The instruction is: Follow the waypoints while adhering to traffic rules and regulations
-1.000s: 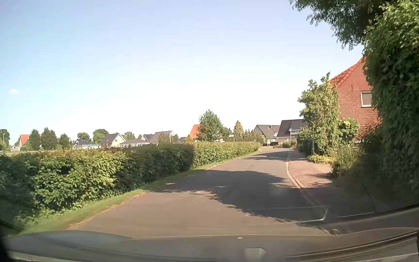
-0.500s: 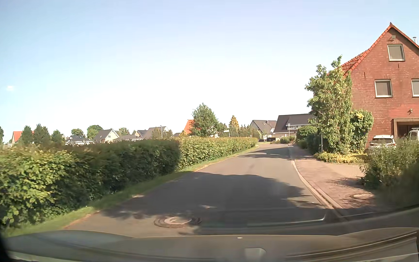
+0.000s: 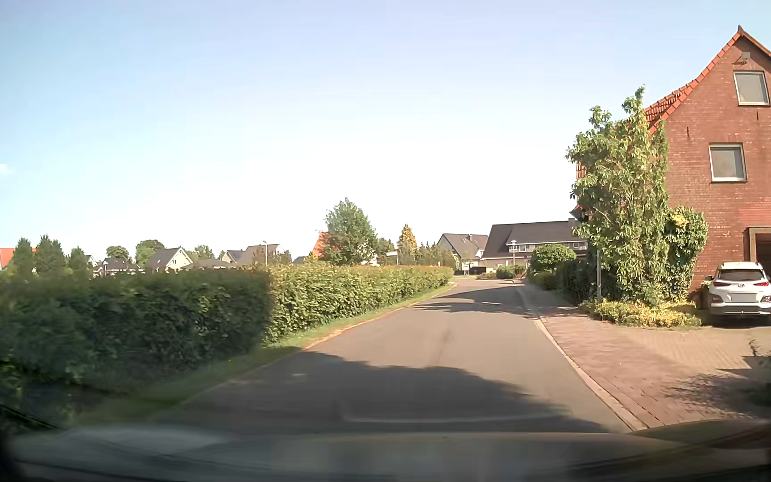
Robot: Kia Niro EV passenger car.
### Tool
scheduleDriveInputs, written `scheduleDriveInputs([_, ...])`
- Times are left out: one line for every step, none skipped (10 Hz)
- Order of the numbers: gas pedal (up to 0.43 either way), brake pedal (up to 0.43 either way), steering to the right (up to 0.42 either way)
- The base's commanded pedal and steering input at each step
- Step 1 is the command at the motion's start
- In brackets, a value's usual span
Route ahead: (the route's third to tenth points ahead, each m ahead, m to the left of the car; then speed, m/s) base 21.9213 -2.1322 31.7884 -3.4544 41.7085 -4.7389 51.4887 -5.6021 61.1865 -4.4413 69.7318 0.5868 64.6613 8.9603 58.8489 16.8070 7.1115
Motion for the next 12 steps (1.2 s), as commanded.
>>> scheduleDriveInputs([0.138,0.006,0.061])
scheduleDriveInputs([0.130,0.006,0.062])
scheduleDriveInputs([0.130,0.006,0.064])
scheduleDriveInputs([0.130,0.006,0.061])
scheduleDriveInputs([0.130,0.006,0.058])
scheduleDriveInputs([0.130,0.006,0.056])
scheduleDriveInputs([0.130,0.006,0.053])
scheduleDriveInputs([0.130,0.006,0.052])
scheduleDriveInputs([0.130,0.006,0.052])
scheduleDriveInputs([0.130,0.006,0.051])
scheduleDriveInputs([0.130,0.006,0.048])
scheduleDriveInputs([0.130,0.006,0.038])
